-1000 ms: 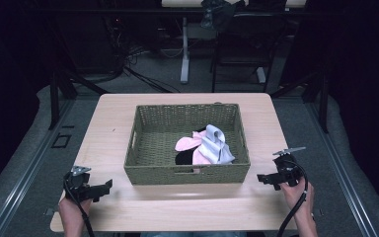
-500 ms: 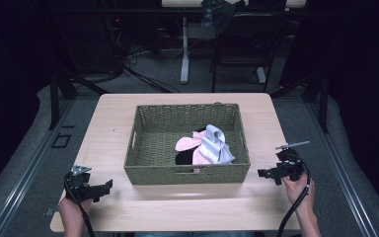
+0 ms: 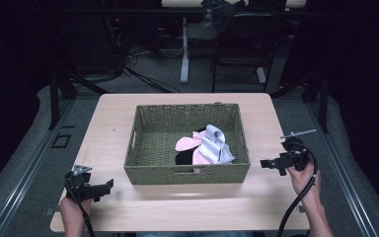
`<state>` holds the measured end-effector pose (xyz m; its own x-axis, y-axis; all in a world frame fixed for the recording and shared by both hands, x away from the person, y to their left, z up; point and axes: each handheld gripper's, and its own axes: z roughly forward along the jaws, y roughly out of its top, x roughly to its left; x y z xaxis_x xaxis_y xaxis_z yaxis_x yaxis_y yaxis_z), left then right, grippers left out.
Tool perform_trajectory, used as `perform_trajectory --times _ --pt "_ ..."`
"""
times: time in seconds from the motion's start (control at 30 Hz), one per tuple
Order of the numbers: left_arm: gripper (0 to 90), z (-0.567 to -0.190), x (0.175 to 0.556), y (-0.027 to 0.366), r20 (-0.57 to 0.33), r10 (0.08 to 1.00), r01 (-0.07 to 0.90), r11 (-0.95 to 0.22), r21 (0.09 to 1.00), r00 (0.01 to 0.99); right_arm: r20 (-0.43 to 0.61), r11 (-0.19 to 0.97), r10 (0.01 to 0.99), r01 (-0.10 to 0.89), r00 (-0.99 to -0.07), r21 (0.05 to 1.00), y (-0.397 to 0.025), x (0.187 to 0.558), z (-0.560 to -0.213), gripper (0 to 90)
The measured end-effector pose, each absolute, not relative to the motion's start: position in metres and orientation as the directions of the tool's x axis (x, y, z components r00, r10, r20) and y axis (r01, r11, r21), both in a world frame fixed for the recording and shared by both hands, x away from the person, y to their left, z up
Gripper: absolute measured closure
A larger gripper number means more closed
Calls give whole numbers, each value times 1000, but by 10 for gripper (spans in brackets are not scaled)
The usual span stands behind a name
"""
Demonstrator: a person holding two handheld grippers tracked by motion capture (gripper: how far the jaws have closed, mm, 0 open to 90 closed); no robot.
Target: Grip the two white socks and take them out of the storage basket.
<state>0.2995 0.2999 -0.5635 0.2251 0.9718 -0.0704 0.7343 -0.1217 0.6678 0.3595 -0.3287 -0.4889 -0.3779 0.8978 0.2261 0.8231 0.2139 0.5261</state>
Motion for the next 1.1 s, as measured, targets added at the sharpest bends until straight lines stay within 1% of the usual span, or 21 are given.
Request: perform_trajectory --times 0.13,0.37,0.53,0.63,0.8,0.9,1.0,1.03,1.1 --pt "1 -564 300 299 -66 971 735 -127 666 228 221 225 889 804 -400 551 -325 362 -469 48" --pt "1 -564 299 298 -64 973 733 -124 669 222 242 263 847 769 -473 583 -309 374 -434 8" --pt "1 -563 298 299 -67 973 730 -118 673 220 225 295 832 747 -508 595 -293 385 -412 5" --pt "1 -563 298 299 -72 971 729 -120 674 226 210 334 813 731 -543 595 -280 393 -403 5" --pt "1 -562 298 297 -80 965 719 -129 683 249 217 360 794 728 -567 584 -257 411 -396 1" --pt "1 -563 299 298 -83 965 721 -129 681 251 219 378 788 733 -575 565 -243 422 -400 5" --pt "1 -562 299 298 -81 964 721 -131 680 251 232 387 777 735 -585 557 -230 430 -406 32" --pt "1 -562 299 298 -81 965 722 -130 680 250 222 409 771 732 -596 545 -223 434 -409 41" --pt "1 -562 299 297 -78 965 722 -133 679 251 222 416 769 732 -600 539 -216 437 -413 61"
